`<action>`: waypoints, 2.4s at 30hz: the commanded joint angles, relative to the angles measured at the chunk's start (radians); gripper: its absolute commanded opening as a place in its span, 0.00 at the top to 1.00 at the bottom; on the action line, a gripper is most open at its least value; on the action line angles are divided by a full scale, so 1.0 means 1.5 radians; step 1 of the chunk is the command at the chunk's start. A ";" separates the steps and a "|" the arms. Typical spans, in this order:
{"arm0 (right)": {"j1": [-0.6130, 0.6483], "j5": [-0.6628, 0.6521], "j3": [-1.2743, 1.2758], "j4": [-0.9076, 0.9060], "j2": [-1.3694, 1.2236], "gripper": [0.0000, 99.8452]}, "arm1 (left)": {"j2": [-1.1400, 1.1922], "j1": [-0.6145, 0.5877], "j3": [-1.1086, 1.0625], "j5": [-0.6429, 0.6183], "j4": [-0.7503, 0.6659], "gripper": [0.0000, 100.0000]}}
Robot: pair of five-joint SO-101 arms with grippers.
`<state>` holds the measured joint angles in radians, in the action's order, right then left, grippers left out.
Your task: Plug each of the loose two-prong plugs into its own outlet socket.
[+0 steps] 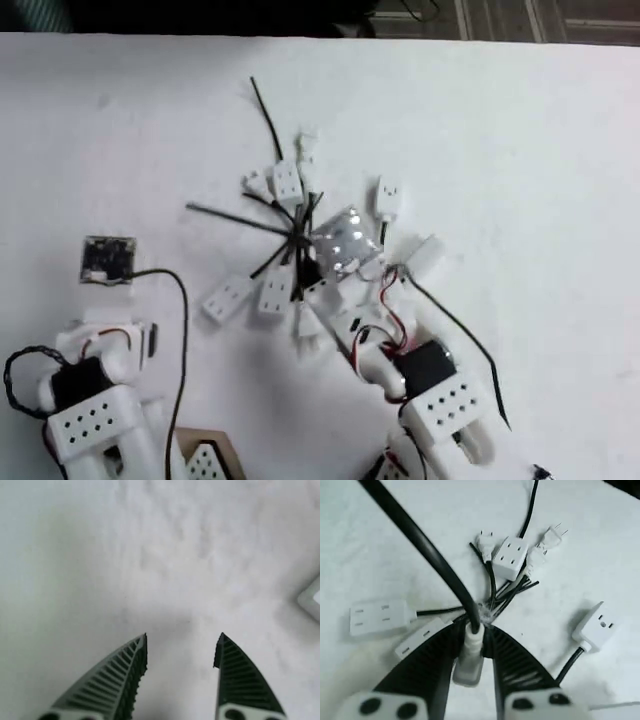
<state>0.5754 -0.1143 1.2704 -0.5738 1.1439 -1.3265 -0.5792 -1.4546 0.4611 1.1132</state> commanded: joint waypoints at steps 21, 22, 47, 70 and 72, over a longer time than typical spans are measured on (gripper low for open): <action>0.180 0.160 0.010 0.428 -0.320 0.98 | -0.008 -0.200 0.059 -0.039 -0.060 0.77; 0.183 0.159 0.010 0.446 -0.342 0.98 | -0.008 -0.200 0.059 -0.039 -0.060 0.77; 0.222 0.042 -0.005 0.500 -0.409 0.98 | -0.008 -0.197 0.052 -0.039 -0.056 0.77; 0.220 0.020 -0.083 0.579 -0.592 0.98 | -0.009 -0.180 0.049 -0.038 -0.047 0.77; 0.219 0.020 -0.088 0.579 -0.593 0.98 | -0.009 -0.173 0.045 -0.038 -0.047 0.77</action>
<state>0.9068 -0.0729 1.1907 0.2762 0.2524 -1.3265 -0.8569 -1.3932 0.4166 1.0426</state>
